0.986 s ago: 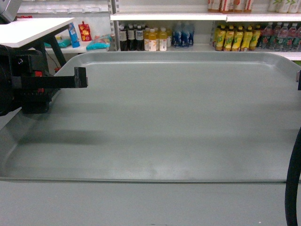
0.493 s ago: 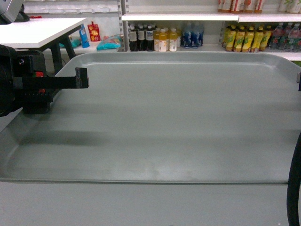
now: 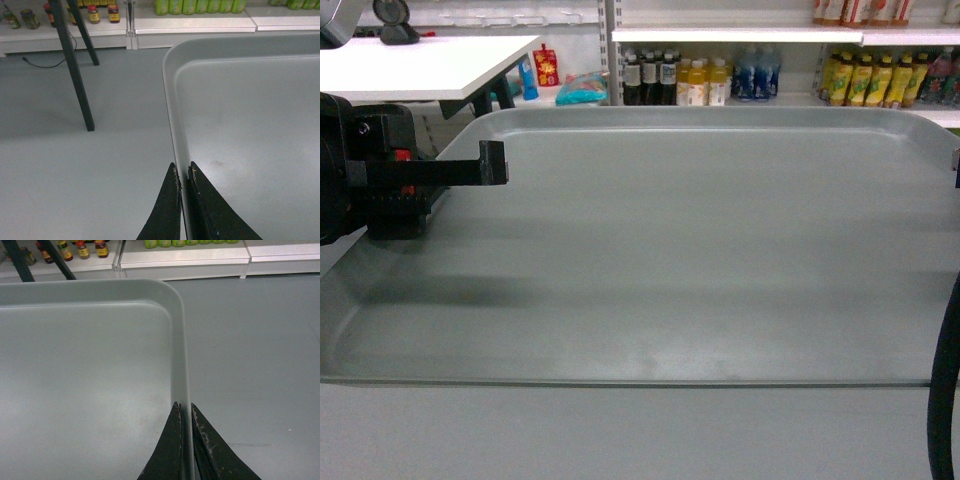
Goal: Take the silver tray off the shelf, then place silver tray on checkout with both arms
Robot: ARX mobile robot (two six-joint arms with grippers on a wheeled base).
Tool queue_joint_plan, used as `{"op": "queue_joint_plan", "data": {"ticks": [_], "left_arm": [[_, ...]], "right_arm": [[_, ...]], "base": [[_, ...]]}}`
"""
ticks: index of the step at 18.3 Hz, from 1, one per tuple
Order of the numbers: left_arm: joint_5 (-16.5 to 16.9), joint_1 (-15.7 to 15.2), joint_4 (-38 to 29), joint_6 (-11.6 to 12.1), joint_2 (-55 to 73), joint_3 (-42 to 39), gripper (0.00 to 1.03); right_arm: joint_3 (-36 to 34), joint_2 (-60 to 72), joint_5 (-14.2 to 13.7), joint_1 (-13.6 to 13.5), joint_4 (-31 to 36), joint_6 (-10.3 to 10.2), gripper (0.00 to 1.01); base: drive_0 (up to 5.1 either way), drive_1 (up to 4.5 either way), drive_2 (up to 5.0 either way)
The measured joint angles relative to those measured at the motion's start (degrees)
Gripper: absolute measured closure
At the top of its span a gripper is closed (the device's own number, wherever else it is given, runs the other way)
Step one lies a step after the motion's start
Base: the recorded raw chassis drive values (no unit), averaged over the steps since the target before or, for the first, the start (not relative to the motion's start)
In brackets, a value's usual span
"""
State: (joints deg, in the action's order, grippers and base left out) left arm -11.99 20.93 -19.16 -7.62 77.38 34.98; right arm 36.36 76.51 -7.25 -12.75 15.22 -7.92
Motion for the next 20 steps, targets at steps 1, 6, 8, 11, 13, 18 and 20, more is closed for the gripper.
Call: {"op": "queue_joint_plan", "data": {"ticks": [1,6,8,11,13,18,20], "left_arm": [[0.0,0.0,0.1,0.0,0.0,0.0,1.0],[0.0,0.0,0.0,0.0,0.0,0.0,1.0],[0.0,0.0,0.2,0.0,0.0,0.0,1.0],[0.0,0.0,0.2,0.0,0.0,0.0,1.0],[0.0,0.0,0.2,0.0,0.0,0.0,1.0],[0.0,0.0,0.2,0.0,0.0,0.0,1.0],[0.0,0.0,0.2,0.0,0.0,0.0,1.0]], "right_arm": [[0.0,0.0,0.0,0.0,-0.2,0.0,0.98],[0.0,0.2,0.0,0.0,-0.2,0.0,0.98],[0.0,0.3,0.1,0.0,-0.3,0.0,0.98],[0.0,0.2,0.0,0.0,-0.2,0.0,0.98],[0.0,0.3,0.1,0.0,-0.4,0.0,0.98],[0.0,0.2,0.1,0.0,-0.2,0.0,0.98],[0.0,0.3,0.1,0.0,-0.2,0.0,0.98]], "base": [[-4.9,2.52,2.5],[-4.9,2.52,2.5],[-4.9,2.52,2.5],[-4.9,2.52,2.5],[-4.9,2.52,2.5],[-4.9,2.52,2.5],[-4.9,2.52,2.5]]}}
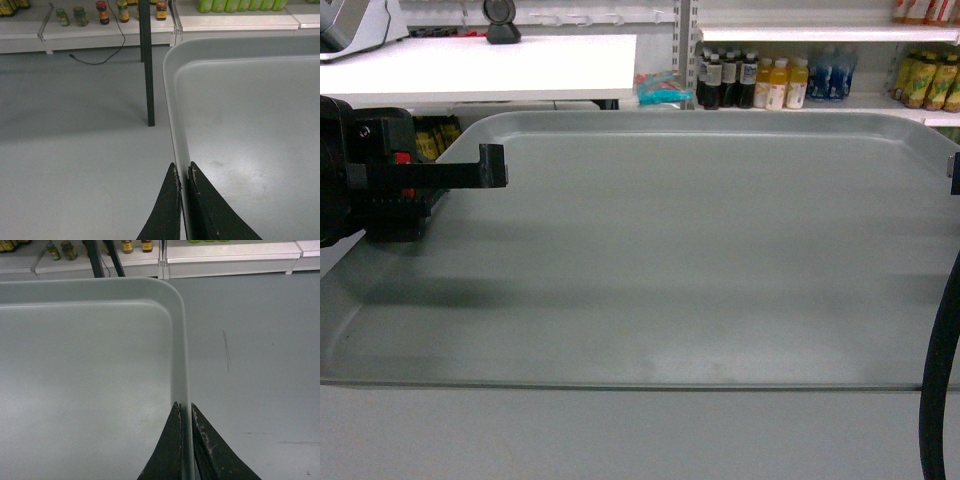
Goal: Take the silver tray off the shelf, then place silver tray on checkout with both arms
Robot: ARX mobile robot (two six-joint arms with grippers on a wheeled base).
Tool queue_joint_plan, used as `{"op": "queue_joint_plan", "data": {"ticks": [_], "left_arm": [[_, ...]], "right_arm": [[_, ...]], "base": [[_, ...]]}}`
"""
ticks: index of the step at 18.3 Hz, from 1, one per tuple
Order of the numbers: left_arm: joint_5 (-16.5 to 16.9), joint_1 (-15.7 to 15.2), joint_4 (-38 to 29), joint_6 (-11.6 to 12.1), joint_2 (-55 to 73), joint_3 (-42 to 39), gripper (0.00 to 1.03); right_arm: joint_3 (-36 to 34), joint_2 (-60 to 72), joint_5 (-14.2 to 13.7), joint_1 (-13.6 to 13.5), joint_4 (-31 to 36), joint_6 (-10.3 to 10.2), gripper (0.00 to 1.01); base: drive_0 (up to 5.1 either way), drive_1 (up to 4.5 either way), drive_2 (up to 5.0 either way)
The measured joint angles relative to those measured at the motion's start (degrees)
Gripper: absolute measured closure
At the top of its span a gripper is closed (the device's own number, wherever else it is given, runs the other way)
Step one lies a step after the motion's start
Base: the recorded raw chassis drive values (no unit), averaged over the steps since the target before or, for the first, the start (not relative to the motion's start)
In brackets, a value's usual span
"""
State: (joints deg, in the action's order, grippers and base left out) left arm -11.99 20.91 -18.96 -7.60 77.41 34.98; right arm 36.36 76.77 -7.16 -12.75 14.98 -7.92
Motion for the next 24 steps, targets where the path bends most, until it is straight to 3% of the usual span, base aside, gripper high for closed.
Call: {"op": "queue_joint_plan", "data": {"ticks": [24], "left_arm": [[0.0,0.0,-0.2,0.0,0.0,0.0,1.0]], "right_arm": [[0.0,-0.1,0.0,0.0,0.2,0.0,0.98]], "base": [[-4.9,2.52,2.5]]}}
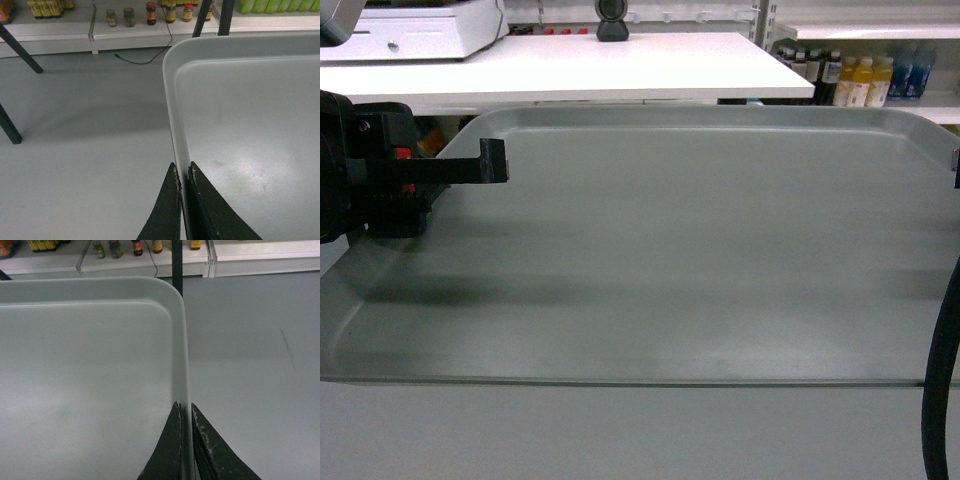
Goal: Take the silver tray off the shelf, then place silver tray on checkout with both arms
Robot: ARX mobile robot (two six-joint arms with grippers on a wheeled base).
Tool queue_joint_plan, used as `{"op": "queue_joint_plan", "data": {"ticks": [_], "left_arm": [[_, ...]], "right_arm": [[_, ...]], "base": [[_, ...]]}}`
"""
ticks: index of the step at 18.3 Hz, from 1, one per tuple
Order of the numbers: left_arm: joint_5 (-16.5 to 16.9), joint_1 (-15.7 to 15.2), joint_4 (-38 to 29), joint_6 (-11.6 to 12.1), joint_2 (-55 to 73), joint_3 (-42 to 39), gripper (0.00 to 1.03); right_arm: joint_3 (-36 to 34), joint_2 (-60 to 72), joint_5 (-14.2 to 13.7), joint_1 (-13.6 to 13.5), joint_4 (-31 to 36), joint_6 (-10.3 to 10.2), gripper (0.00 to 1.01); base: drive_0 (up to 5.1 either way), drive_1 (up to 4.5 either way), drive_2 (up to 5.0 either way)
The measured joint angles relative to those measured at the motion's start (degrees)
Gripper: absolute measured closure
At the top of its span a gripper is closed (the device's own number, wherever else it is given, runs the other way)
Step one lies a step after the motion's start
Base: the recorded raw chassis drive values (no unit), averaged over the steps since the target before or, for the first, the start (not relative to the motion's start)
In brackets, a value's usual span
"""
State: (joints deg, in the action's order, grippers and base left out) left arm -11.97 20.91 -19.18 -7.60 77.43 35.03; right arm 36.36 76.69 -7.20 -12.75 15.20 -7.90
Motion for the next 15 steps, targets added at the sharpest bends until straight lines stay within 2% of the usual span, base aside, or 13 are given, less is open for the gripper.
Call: {"op": "queue_joint_plan", "data": {"ticks": [15], "left_arm": [[0.1,-0.3,0.0,0.1,0.0,0.0,1.0]], "right_arm": [[0.0,0.1,-0.1,-0.3,-0.3,0.0,0.98]], "base": [[-4.9,2.54,2.5]]}}
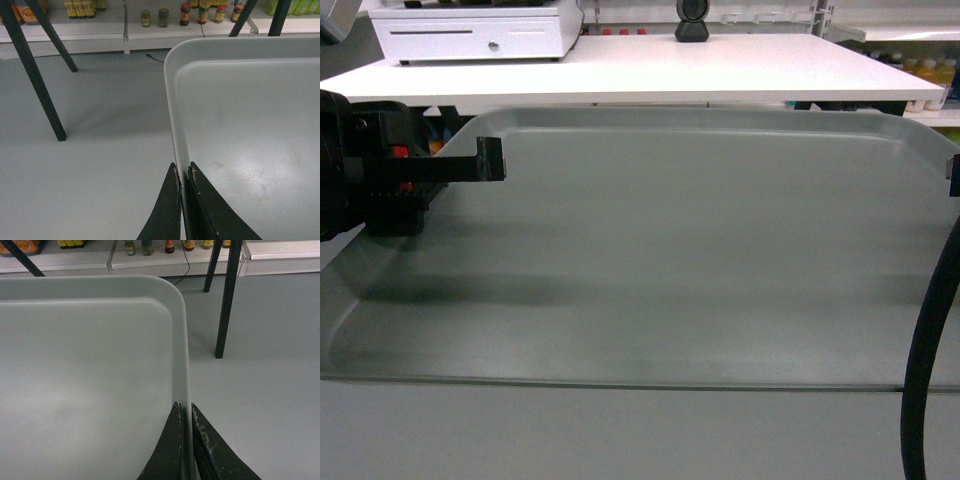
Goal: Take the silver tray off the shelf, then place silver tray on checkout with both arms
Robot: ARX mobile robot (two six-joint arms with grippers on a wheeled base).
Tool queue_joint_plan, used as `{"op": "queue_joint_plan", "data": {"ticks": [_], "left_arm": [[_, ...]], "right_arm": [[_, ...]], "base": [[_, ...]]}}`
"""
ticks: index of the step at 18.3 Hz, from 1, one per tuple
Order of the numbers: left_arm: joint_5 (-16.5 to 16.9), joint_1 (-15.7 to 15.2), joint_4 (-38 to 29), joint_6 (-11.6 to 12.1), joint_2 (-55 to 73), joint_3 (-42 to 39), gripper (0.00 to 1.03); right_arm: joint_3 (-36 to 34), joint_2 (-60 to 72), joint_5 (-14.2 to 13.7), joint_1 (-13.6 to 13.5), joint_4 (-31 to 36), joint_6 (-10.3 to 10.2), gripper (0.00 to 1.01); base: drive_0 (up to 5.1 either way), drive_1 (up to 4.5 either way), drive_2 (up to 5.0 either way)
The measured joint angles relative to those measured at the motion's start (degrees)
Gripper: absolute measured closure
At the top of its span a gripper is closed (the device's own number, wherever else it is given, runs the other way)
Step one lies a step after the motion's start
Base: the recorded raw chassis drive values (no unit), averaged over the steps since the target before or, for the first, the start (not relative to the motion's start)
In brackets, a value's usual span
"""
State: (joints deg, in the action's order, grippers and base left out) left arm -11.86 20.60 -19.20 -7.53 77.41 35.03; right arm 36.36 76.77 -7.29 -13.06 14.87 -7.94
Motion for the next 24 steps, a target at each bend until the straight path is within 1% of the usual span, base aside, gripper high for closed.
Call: {"op": "queue_joint_plan", "data": {"ticks": [14,24], "left_arm": [[0.0,0.0,0.3,0.0,0.0,0.0,1.0],[0.0,0.0,0.2,0.0,0.0,0.0,1.0]], "right_arm": [[0.0,0.0,0.0,0.0,0.1,0.0,0.98],[0.0,0.0,0.0,0.0,0.1,0.0,0.98]], "base": [[-4.9,2.54,2.5],[0.0,4.19,-4.2]]}}
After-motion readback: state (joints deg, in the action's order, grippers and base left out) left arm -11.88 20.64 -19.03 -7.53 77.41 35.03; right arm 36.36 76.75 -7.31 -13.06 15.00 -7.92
